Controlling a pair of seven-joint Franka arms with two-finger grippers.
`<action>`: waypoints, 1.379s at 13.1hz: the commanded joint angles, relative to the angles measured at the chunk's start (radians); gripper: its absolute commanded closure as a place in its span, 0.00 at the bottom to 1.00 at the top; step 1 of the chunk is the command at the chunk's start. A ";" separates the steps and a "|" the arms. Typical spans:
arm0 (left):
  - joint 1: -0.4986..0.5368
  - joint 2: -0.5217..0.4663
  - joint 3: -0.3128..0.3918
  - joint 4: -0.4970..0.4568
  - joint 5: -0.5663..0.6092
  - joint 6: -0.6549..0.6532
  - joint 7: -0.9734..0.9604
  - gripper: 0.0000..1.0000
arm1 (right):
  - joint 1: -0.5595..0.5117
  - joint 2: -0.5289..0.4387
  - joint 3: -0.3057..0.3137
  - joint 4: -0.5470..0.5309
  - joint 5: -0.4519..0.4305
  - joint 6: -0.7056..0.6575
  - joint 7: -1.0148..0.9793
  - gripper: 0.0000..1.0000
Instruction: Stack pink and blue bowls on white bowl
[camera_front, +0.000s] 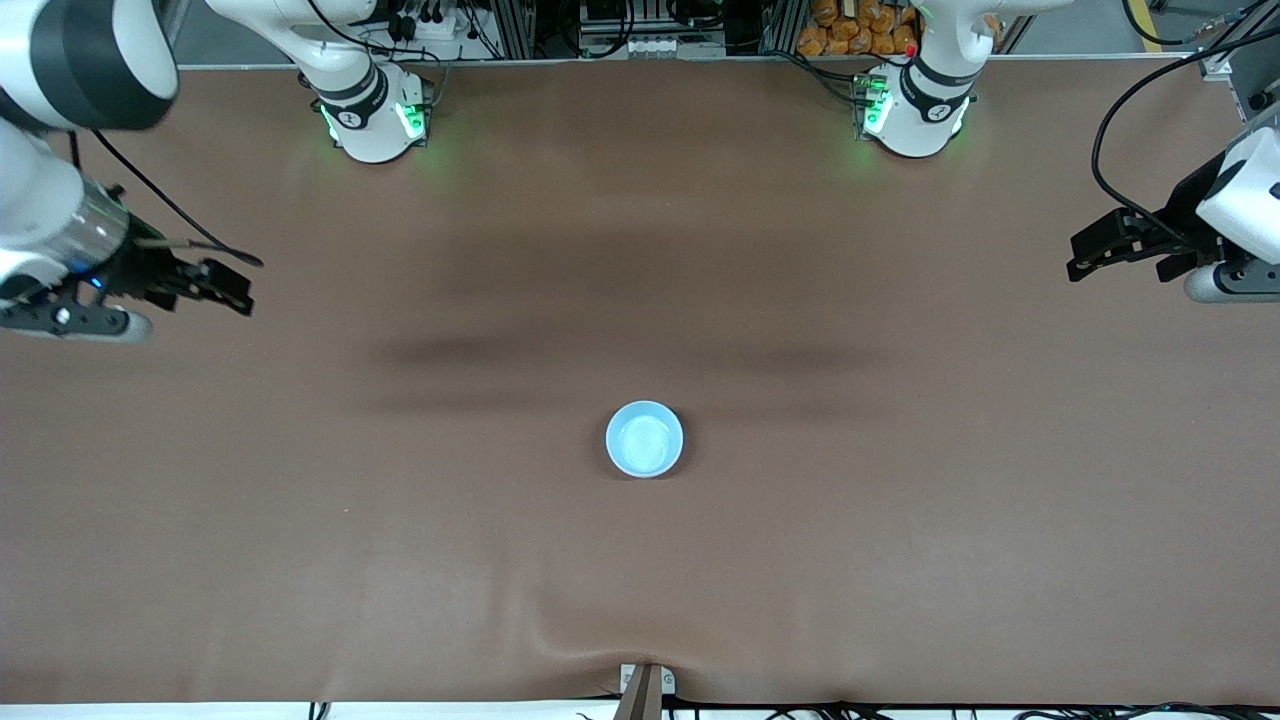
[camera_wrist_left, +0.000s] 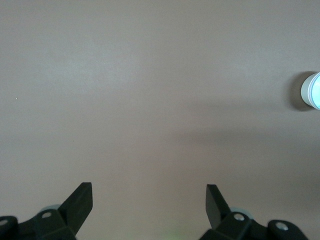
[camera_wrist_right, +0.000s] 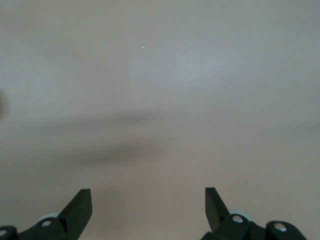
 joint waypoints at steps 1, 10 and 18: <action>-0.003 0.009 -0.001 0.023 0.004 -0.013 -0.005 0.00 | 0.015 -0.008 -0.052 0.096 -0.025 -0.108 -0.056 0.00; -0.003 0.009 -0.001 0.023 0.002 -0.013 -0.004 0.00 | 0.032 0.007 -0.075 0.199 -0.018 -0.191 -0.040 0.00; -0.003 0.009 -0.001 0.023 0.004 -0.013 -0.005 0.00 | 0.026 0.025 -0.077 0.189 -0.016 -0.168 -0.041 0.00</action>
